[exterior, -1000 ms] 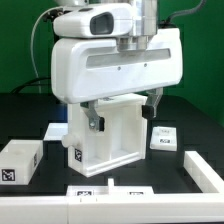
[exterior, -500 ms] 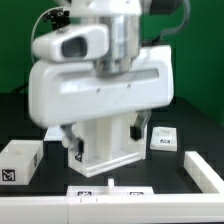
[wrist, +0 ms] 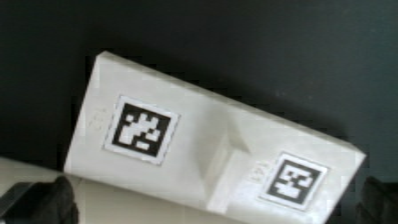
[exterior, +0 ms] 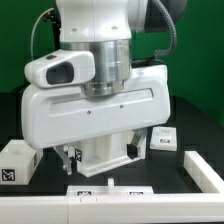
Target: Assemble cabinet
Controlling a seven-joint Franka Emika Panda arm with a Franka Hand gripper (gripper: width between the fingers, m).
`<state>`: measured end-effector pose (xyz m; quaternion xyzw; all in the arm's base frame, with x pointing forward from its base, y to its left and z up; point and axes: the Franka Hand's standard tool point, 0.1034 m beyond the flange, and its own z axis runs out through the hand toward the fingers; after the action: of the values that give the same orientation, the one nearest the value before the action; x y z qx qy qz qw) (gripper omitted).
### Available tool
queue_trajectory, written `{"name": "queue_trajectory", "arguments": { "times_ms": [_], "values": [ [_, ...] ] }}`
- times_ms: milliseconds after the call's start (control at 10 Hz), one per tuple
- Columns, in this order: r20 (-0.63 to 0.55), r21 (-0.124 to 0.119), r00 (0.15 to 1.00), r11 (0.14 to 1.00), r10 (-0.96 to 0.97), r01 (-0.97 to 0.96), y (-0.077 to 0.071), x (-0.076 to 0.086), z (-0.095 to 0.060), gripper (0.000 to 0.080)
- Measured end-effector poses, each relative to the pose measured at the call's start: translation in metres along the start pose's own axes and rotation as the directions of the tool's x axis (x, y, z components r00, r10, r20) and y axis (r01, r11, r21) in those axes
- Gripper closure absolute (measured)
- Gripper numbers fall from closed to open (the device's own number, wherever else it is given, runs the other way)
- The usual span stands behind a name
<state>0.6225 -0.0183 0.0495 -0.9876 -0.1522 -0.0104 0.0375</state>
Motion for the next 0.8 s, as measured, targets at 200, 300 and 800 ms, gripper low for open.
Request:
{"name": "queue_trajectory", "arguments": {
  "times_ms": [200, 300, 800],
  "values": [
    [-0.002, 0.019, 0.993, 0.993, 0.120, -0.120, -0.002, 0.009, 0.018, 0.0003],
    [-0.036, 0.006, 0.993, 0.994, 0.112, -0.112, -0.006, 0.014, 0.027, 0.0003],
    [-0.044, 0.003, 0.993, 0.994, 0.110, -0.110, -0.005, 0.014, 0.032, 0.0255]
  ]
}}
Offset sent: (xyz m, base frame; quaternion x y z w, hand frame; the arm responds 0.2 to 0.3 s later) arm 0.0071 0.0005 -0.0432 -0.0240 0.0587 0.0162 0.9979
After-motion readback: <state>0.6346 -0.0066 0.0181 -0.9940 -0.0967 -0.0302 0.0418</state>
